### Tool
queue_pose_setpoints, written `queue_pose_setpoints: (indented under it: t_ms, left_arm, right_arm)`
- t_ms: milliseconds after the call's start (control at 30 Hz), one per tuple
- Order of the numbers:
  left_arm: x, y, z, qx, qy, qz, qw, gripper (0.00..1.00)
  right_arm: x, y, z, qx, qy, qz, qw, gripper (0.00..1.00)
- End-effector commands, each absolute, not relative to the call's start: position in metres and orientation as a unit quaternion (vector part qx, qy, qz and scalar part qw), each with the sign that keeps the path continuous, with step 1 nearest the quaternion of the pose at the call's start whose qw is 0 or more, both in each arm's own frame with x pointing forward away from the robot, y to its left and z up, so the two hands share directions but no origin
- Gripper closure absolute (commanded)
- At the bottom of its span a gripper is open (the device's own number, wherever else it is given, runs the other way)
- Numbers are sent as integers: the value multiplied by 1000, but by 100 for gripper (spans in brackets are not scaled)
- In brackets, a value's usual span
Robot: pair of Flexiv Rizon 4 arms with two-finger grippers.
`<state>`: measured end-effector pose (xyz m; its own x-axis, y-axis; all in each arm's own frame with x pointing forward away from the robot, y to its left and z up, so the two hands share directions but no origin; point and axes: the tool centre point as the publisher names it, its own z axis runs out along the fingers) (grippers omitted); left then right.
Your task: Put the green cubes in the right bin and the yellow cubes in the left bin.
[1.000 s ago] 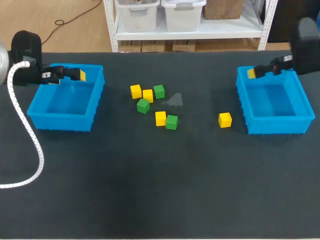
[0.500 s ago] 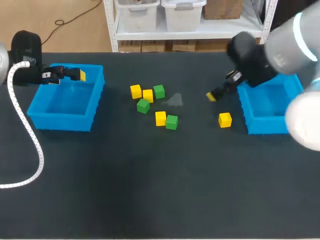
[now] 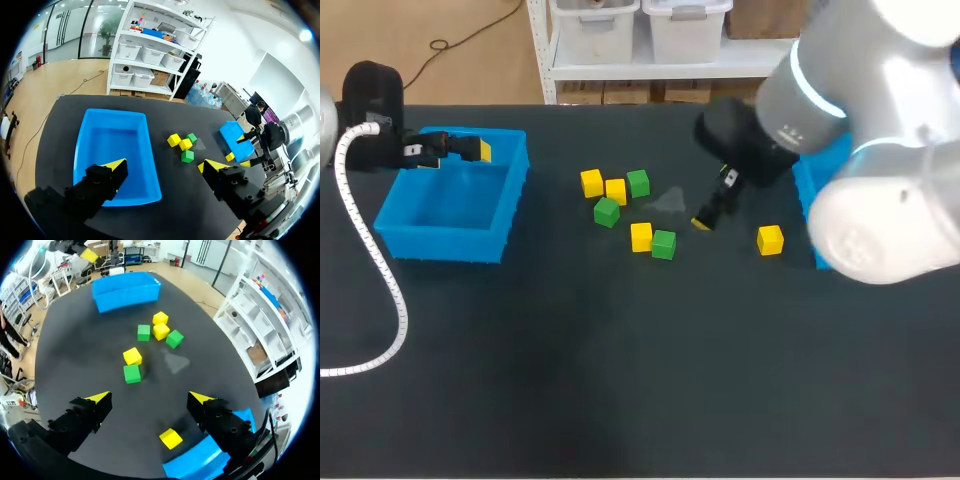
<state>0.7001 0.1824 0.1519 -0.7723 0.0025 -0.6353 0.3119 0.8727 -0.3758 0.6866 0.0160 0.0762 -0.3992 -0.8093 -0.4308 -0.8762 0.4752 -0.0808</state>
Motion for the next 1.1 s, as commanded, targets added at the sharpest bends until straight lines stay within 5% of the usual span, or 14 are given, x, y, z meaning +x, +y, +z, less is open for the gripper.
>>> queue_pose_setpoints:
  t_ms: [33, 1100]
  left_arm:
    - [700, 184, 150, 88, 909, -242, 329, 0]
    - [700, 184, 150, 88, 909, -242, 329, 0]
  right_arm:
    - [695, 31, 59, -507, 835, 64, 205, 0]
    - [695, 72, -16, -528, 834, 17, 159, 0]
